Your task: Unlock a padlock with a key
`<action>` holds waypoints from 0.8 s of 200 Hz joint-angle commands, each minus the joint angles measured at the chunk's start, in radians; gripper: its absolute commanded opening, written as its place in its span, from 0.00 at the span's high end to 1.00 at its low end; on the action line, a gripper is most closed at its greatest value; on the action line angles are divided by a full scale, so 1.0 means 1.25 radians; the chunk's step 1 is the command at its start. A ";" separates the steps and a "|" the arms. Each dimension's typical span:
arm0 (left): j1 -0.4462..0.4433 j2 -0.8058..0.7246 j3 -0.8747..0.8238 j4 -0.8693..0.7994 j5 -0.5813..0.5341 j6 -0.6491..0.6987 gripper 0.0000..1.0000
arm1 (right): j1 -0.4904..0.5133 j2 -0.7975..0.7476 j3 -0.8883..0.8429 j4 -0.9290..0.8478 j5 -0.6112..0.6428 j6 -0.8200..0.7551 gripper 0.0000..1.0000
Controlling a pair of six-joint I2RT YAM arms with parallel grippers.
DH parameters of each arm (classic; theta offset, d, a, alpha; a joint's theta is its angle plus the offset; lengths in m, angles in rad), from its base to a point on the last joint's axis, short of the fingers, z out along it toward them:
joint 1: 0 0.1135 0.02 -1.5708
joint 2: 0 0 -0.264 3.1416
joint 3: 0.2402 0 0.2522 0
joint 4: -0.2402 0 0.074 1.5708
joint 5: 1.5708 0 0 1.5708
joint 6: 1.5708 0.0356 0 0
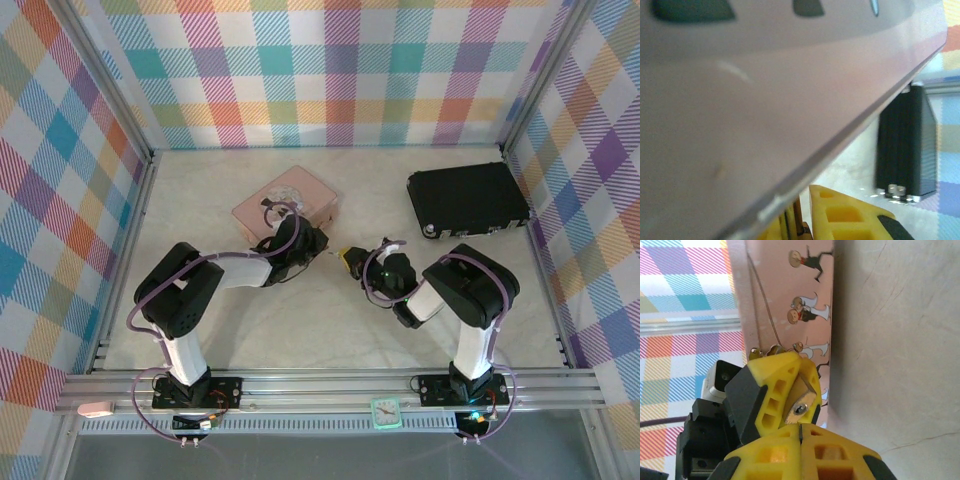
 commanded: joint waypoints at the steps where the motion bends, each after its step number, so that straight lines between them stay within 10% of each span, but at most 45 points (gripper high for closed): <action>1: -0.009 -0.004 0.050 -0.115 -0.006 0.128 1.00 | -0.010 -0.018 -0.016 -0.002 -0.084 -0.104 1.00; 101: 0.047 -0.008 0.067 -0.271 0.076 0.501 0.89 | -0.014 -0.256 -0.003 -0.382 -0.085 -0.350 1.00; 160: 0.099 -0.116 0.044 -0.338 0.074 0.474 0.54 | -0.014 -0.355 0.032 -0.518 -0.060 -0.425 1.00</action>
